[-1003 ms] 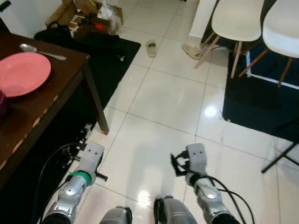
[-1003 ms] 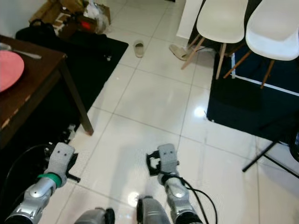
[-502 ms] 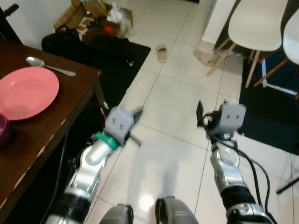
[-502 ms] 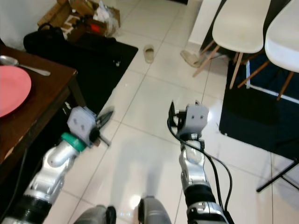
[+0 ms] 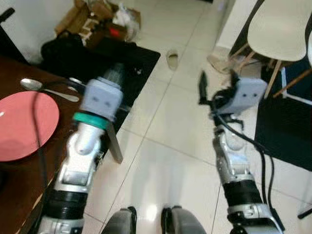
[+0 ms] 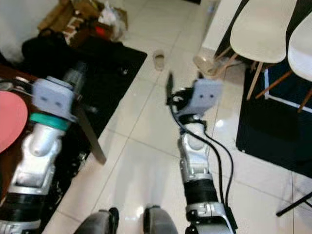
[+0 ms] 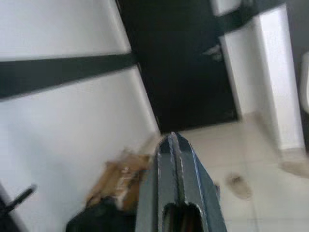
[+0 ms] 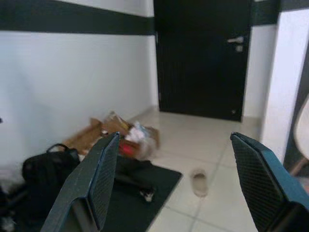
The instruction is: Setting the table
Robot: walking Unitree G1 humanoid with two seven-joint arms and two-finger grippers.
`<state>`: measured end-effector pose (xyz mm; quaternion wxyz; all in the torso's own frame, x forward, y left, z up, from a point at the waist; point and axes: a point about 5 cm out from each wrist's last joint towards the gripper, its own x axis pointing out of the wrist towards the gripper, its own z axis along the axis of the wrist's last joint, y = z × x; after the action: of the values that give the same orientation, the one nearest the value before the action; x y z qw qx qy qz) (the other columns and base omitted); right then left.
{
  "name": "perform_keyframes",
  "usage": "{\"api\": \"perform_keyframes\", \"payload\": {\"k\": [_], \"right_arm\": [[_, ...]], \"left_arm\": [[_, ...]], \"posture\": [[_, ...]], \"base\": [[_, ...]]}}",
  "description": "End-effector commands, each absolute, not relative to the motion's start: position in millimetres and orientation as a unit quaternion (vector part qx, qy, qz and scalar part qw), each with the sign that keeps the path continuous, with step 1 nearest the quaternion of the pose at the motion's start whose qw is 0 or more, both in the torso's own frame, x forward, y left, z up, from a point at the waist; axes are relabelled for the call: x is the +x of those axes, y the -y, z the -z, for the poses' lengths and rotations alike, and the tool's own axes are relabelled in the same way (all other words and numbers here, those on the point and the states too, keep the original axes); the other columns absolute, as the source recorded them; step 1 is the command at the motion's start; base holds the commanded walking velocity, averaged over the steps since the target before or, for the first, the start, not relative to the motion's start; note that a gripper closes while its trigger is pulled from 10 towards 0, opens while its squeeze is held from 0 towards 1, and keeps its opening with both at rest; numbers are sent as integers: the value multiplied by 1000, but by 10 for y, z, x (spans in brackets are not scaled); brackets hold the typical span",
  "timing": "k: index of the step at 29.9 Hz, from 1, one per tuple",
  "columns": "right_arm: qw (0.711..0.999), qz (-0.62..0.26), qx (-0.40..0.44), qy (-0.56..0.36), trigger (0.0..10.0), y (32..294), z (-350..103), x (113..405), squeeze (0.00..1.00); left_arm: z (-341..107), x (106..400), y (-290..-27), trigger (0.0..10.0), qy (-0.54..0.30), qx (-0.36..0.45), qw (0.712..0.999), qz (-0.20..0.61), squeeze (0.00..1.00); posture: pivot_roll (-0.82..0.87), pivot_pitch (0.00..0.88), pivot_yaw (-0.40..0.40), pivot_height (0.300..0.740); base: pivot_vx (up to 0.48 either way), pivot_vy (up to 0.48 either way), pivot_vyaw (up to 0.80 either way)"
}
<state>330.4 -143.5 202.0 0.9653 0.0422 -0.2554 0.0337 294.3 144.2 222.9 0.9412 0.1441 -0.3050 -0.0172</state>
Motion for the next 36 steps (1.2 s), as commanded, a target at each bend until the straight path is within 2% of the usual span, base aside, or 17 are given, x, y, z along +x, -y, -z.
{"api": "perform_keyframes", "payload": {"k": [1, 12, 18, 36], "right_arm": [[967, -38, 47, 248, 10000, 1432, -1994, 3276, 0], [963, -80, 73, 249, 10000, 1282, -2092, 3237, 0], [963, -86, 77, 245, 10000, 1263, -2107, 3230, 0], [964, -86, 76, 241, 10000, 1274, -2092, 3212, 0]], "left_arm": [[-2171, 2909, -1466, 10000, 291, 152, 945, 7, 0], [-2126, 2754, -1365, 10000, 269, 147, 952, 11, 0], [-2180, 2686, -1207, 10000, 268, 152, 949, 69, 0], [-2257, 2762, -1147, 10000, 252, 131, 955, 85, 0]], "posture": [[-4, 128, 55, 740], [8, 132, 56, 740], [9, 127, 62, 740], [-5, 104, 76, 740]], "base": [[0, 0, 800], [0, 0, 789], [0, 0, 778], [0, 0, 772]]}}
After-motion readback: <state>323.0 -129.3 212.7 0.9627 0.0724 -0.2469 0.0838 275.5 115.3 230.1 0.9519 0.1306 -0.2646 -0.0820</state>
